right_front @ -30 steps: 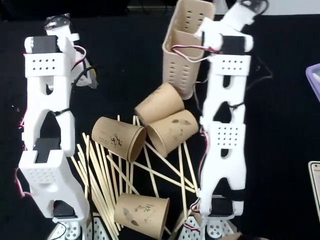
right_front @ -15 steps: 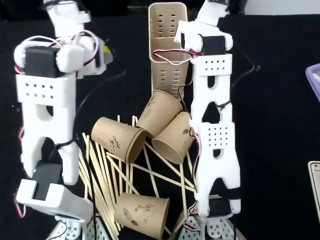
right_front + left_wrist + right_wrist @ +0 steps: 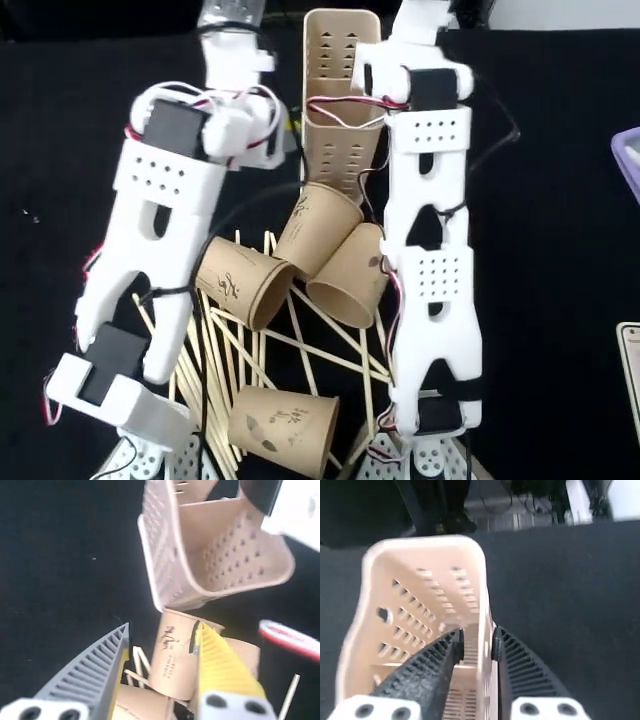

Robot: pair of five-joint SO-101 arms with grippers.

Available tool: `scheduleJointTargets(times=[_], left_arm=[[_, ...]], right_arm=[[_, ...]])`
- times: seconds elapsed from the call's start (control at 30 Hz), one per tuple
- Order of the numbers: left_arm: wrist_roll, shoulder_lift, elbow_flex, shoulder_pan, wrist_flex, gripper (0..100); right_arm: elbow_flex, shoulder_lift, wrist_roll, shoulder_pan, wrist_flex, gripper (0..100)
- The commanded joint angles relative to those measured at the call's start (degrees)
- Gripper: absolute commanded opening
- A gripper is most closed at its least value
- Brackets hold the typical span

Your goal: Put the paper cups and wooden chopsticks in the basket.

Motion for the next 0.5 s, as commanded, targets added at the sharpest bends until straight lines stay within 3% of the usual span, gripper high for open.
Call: scheduleJointTargets(times=[0.0, 0.23, 0.47], left_arm=[[4.2, -2.3, -1.3, 2.1, -1.5, 22], [10.1, -2.2, -0.4, 2.2, -5.6, 22], [14.6, -2.2, 6.8, 2.9, -14.5, 22]], right_arm=[[-2.3, -9.7, 0.6, 2.3, 2.2, 11.3], [-2.3, -17.5, 2.9, 3.6, 4.1, 11.3], [-2.3, -24.0, 3.0, 11.2, 7.9, 11.3]])
